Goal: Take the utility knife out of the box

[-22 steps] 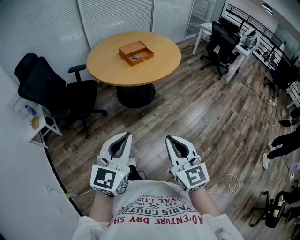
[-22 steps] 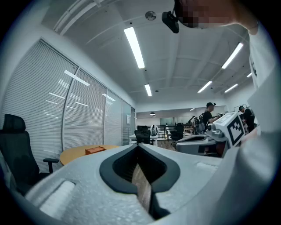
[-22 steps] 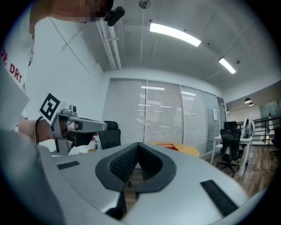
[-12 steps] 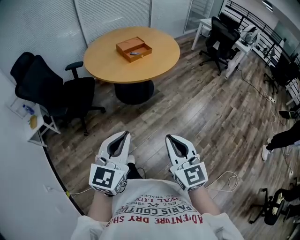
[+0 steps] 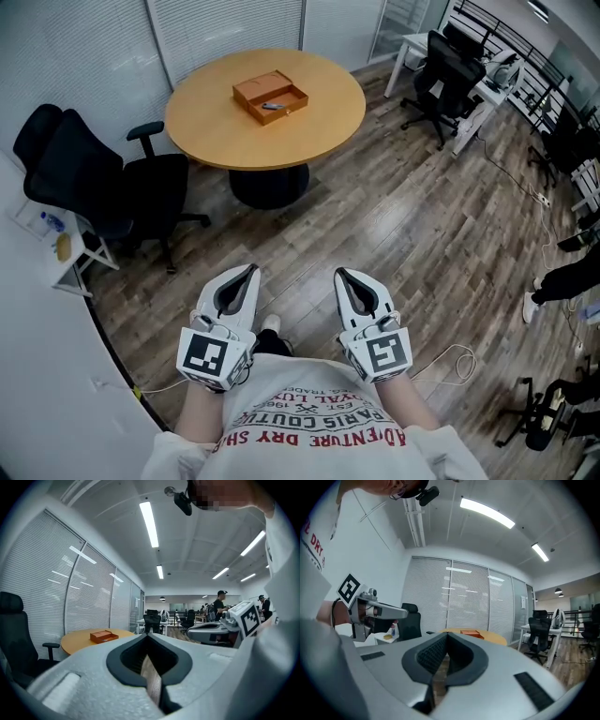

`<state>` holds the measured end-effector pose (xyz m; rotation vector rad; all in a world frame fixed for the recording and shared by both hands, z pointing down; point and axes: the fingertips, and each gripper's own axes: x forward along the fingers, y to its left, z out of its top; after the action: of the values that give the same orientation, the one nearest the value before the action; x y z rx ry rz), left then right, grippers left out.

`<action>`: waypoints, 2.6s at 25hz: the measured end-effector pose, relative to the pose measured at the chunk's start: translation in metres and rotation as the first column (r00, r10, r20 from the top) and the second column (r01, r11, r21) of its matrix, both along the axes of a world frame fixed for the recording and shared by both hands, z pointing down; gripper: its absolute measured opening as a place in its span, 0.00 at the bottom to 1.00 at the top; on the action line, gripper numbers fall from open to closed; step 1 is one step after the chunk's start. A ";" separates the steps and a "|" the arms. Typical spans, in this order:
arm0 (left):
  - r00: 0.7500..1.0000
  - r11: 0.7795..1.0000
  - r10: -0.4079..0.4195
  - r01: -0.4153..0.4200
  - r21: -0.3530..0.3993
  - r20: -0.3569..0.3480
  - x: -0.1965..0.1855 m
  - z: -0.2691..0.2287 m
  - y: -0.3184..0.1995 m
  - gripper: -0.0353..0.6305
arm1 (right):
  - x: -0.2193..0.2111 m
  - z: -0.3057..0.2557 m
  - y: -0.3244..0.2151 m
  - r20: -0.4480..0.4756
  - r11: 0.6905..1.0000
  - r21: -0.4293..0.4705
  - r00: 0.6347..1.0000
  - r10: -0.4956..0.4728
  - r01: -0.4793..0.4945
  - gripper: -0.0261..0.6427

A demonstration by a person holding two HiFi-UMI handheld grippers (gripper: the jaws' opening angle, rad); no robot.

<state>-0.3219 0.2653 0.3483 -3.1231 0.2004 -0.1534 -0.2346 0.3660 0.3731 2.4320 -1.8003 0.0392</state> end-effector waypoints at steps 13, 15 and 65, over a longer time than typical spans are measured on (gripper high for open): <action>0.999 0.999 0.046 -0.046 0.018 -0.014 0.067 -0.016 -0.154 0.05 | 0.072 -0.009 -0.133 0.023 0.994 -0.004 0.994 0.107 -0.107 0.05; 0.999 0.999 0.049 -0.049 0.003 -0.010 0.073 -0.014 -0.177 0.05 | 0.081 -0.009 -0.153 0.029 0.993 -0.003 0.993 0.117 -0.117 0.05; 0.969 0.968 -0.236 0.241 -0.071 0.068 0.470 0.035 -0.422 0.05 | 0.493 0.075 -0.477 0.206 0.901 -0.269 0.934 -0.291 0.340 0.05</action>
<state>0.1484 -0.1567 0.3836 -3.1557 0.5844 -0.2614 0.2581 -0.1108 0.4478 1.9543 -2.0606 0.4584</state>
